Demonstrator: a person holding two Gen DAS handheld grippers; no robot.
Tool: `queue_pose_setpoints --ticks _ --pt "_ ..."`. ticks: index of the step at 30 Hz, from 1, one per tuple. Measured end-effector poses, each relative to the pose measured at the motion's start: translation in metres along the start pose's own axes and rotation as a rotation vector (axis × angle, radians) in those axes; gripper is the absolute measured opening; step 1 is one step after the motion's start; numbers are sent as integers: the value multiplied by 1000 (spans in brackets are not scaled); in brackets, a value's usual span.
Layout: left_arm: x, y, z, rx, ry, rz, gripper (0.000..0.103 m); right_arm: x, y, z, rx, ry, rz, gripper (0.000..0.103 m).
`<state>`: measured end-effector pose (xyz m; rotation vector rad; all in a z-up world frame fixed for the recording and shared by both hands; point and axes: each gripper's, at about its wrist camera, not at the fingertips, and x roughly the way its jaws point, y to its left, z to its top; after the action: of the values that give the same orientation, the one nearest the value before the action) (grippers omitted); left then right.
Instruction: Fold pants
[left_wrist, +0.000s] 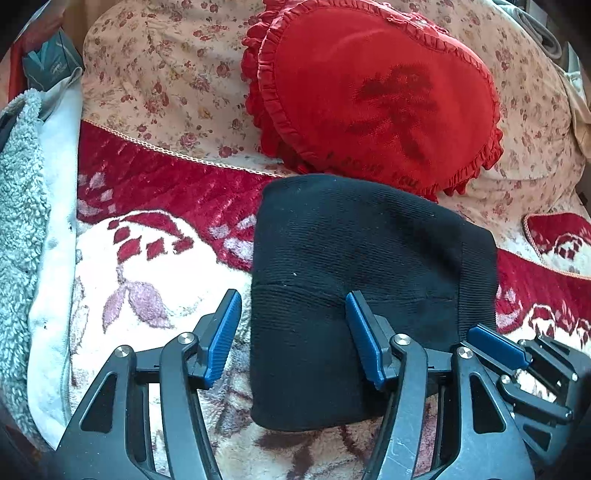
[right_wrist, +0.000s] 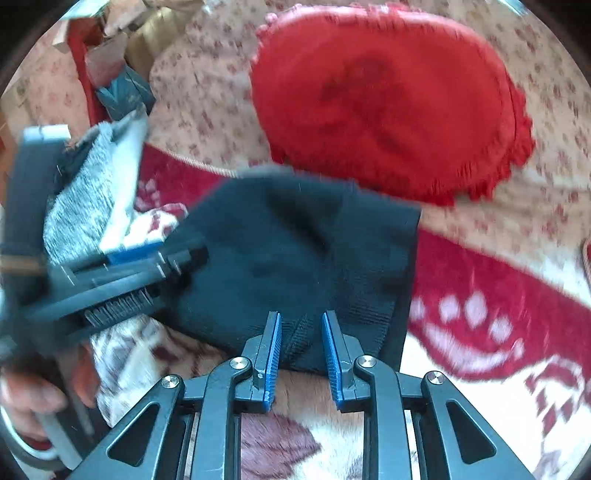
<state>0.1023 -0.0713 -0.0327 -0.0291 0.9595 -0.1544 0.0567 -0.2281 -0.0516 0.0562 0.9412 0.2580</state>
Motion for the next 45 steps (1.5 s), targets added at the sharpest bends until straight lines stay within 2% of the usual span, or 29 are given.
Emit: queue_pose_setpoints --ticks 6,9,16,21,24,28,30,32,34,37,40,43,45 --pt "-7 -3 3 4 -11 19 59 -21 -10 12 45 -37 48 22" --pt "-6 -3 5 7 -10 32 59 -27 -10 31 41 -90 5 22" --pt "4 -5 10 8 -4 27 60 22 -28 55 102 -44 -82 22" --pt "8 -9 11 18 -8 34 61 35 -42 58 146 -22 -65 22" --pt "5 -9 9 19 -15 39 61 19 -33 54 112 -28 -67 22" --pt "-4 -7 3 21 -33 65 61 -5 -11 26 37 -34 -58 22" --pt "-10 -6 -1 17 -44 74 61 -2 -5 12 6 -11 -91 22" --pt "-16 -5 -5 12 -62 93 61 -2 -3 4 -9 -42 -113 22" --pt "-25 -4 -10 12 -90 119 61 -9 -2 6 3 -40 -110 22" --pt "-36 -2 -16 7 -115 127 61 -26 -1 9 12 -83 -105 23" --pt "-46 1 -22 -2 -115 126 61 -36 1 10 25 -104 -120 24" --pt "-56 0 -27 23 -118 175 61 -40 3 8 42 -107 -118 26" --pt "-62 2 -31 22 -130 175 61 -45 6 7 43 -117 -118 28"
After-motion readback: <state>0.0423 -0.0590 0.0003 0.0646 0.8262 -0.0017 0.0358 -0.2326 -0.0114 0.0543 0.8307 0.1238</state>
